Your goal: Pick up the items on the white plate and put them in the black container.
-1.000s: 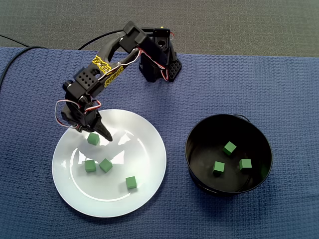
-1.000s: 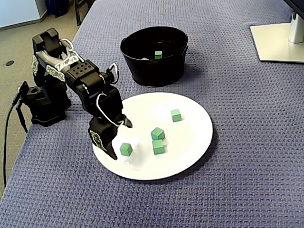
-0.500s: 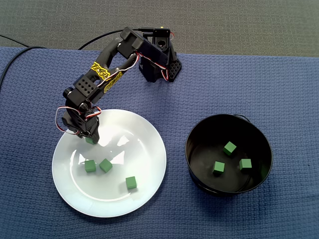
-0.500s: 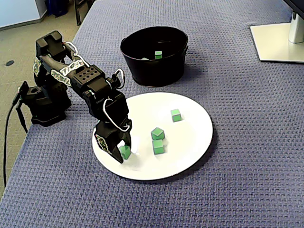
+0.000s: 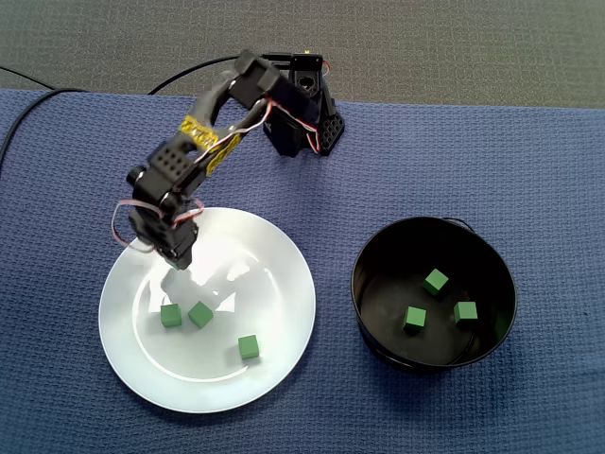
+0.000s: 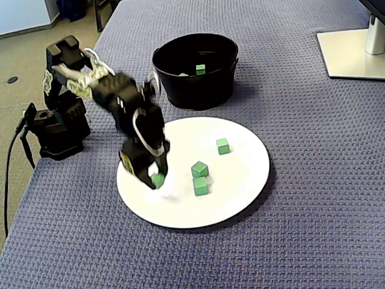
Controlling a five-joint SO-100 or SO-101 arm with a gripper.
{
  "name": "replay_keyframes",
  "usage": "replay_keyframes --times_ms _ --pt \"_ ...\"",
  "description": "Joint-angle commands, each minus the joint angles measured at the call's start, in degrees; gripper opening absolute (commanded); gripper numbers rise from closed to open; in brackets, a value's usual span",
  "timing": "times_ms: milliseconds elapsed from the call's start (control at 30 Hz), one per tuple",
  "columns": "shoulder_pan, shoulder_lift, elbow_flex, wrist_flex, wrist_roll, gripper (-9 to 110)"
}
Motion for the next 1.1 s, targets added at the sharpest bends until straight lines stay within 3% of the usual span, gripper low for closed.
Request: replay_keyframes --times_ms 0,133,267,533,667,900,1000,1067 --pt "-1.58 17.49 -12.57 5.36 18.28 0" --pt "-7.12 25.93 -29.27 5.27 37.18 0" --pt "-22.59 25.31 -43.33 8.96 49.13 0" --pt "-54.58 15.38 -36.3 10.81 57.92 0" --pt "-63.98 4.92 -31.29 12.66 61.08 0" --pt "-74.36 -21.88 -41.84 22.24 62.93 0" --pt "-75.94 -18.72 -34.1 19.51 63.28 40" --pt "-75.67 -14.5 -30.5 17.93 63.02 50"
